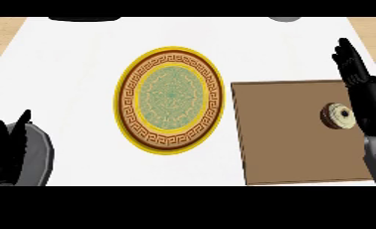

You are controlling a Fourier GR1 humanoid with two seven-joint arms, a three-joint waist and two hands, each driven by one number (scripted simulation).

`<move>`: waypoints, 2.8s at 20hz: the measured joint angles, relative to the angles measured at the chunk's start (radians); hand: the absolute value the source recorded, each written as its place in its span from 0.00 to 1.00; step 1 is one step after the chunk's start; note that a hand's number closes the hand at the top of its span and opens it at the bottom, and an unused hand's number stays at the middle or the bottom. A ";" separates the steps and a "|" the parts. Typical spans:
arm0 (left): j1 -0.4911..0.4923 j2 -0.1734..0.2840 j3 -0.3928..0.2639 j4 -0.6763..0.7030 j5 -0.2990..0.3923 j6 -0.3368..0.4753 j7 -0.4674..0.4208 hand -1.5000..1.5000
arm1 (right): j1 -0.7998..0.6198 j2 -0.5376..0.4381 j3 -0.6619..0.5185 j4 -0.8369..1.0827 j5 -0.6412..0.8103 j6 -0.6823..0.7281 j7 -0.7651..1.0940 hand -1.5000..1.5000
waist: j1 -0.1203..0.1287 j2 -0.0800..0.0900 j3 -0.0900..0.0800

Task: Pick the cupcake from the tray and place it in the plate

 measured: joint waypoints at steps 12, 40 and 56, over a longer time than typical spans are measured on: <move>0.416 0.073 -0.035 -0.417 0.111 0.036 0.214 0.50 | -0.084 -0.034 0.050 0.189 0.172 -0.082 0.120 0.00 | -0.005 -0.014 0.013; -0.255 -0.003 -0.026 -0.370 0.010 -0.133 -0.121 0.50 | -0.353 -0.135 0.171 0.201 0.452 0.106 1.004 0.00 | -0.032 -0.002 0.007; -0.356 -0.069 -0.012 -0.255 -0.022 -0.194 -0.125 0.50 | -0.315 -0.171 0.191 0.218 0.378 0.312 1.146 0.00 | -0.006 0.000 0.012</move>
